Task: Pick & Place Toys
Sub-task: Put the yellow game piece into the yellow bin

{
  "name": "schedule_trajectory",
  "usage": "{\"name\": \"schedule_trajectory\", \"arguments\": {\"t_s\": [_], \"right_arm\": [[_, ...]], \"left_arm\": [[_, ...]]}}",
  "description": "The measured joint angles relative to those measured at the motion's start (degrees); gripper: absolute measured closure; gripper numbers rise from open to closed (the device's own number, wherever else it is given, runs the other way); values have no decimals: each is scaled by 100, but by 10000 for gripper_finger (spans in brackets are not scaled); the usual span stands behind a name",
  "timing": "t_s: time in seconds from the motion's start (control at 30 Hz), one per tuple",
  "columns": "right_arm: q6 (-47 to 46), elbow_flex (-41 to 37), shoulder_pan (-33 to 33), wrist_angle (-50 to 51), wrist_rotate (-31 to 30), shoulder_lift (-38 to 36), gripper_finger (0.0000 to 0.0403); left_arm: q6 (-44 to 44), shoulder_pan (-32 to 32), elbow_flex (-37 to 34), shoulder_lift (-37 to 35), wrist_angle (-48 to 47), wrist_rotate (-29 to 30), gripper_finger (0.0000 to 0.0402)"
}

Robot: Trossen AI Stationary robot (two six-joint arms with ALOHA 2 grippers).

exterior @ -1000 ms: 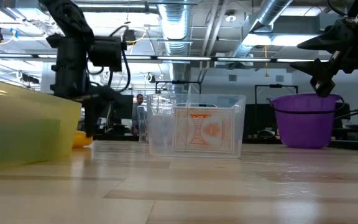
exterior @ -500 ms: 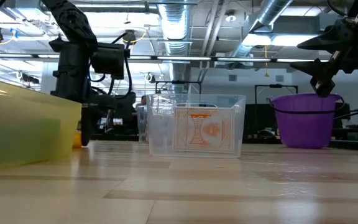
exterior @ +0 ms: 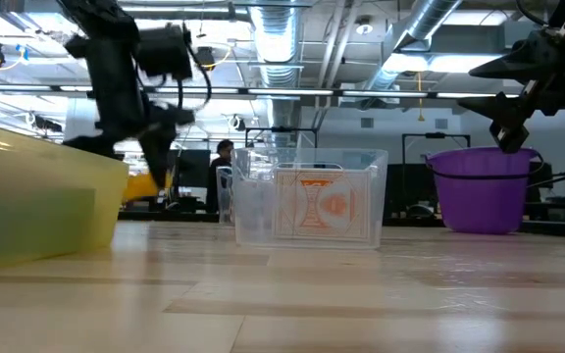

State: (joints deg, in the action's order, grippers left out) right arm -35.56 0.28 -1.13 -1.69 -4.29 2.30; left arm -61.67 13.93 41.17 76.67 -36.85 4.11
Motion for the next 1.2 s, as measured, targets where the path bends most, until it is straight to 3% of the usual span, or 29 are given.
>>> {"name": "schedule_trajectory", "arguments": {"t_s": [0.33,0.63,0.87,1.2], "right_arm": [[0,1,-2,-1,0,-2,219],[-1,1,-2,-3,-4,-2,219],[1,0,-2,-8,-7,-2,219],[-1,2,-2,-1,-6,-2,219]], "left_arm": [[815,-142,9,-1623,109,-183,141],[1319,-1268,11,-2006,234,-1875,138],[523,-2350,11,-1983,1001,-2534,138],[-1645,-4213,13,-1679,1514,-2420,139]]}}
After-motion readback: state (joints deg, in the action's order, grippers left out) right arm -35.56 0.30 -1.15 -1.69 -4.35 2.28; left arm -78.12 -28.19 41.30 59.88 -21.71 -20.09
